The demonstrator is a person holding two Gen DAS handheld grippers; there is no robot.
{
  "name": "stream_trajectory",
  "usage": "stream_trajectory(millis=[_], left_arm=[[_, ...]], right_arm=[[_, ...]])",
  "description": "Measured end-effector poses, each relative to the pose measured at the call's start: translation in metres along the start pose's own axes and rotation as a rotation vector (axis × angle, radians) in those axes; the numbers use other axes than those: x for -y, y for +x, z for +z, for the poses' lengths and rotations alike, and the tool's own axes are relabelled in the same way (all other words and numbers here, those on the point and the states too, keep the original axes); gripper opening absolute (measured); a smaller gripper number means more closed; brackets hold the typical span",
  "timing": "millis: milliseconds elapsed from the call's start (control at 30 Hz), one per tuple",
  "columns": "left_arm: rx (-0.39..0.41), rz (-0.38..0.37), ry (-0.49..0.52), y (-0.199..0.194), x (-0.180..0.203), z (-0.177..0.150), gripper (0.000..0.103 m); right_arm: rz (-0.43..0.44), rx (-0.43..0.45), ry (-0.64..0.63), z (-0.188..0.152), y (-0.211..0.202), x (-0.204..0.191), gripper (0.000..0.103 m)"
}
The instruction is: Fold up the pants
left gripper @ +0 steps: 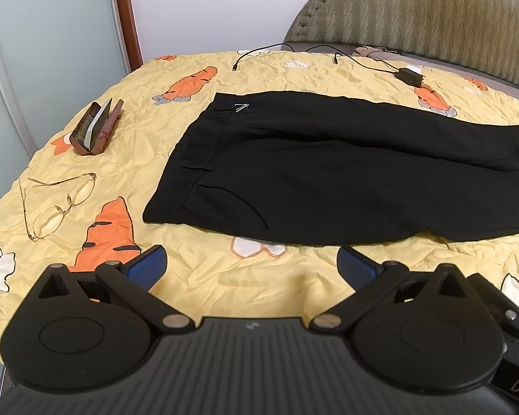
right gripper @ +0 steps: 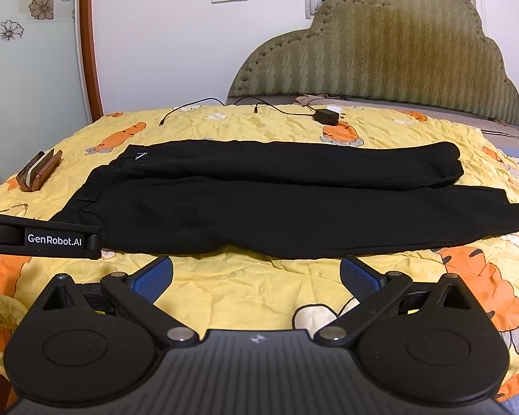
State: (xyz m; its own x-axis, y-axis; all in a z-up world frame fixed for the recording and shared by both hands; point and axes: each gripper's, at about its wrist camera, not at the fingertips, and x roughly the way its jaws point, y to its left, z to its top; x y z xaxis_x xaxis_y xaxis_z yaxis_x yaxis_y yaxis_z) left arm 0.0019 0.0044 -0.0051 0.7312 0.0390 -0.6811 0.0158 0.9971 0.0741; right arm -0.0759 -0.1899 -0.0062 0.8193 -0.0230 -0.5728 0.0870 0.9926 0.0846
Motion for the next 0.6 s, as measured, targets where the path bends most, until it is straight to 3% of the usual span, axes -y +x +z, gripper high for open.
stream_trajectory(millis=[600], left_arm=[[-0.001, 0.009, 0.005, 0.0004, 0.0015, -0.0006, 0.103]], right_arm=[[0.006, 0.003, -0.015, 0.0007, 0.0007, -0.0010, 0.103]])
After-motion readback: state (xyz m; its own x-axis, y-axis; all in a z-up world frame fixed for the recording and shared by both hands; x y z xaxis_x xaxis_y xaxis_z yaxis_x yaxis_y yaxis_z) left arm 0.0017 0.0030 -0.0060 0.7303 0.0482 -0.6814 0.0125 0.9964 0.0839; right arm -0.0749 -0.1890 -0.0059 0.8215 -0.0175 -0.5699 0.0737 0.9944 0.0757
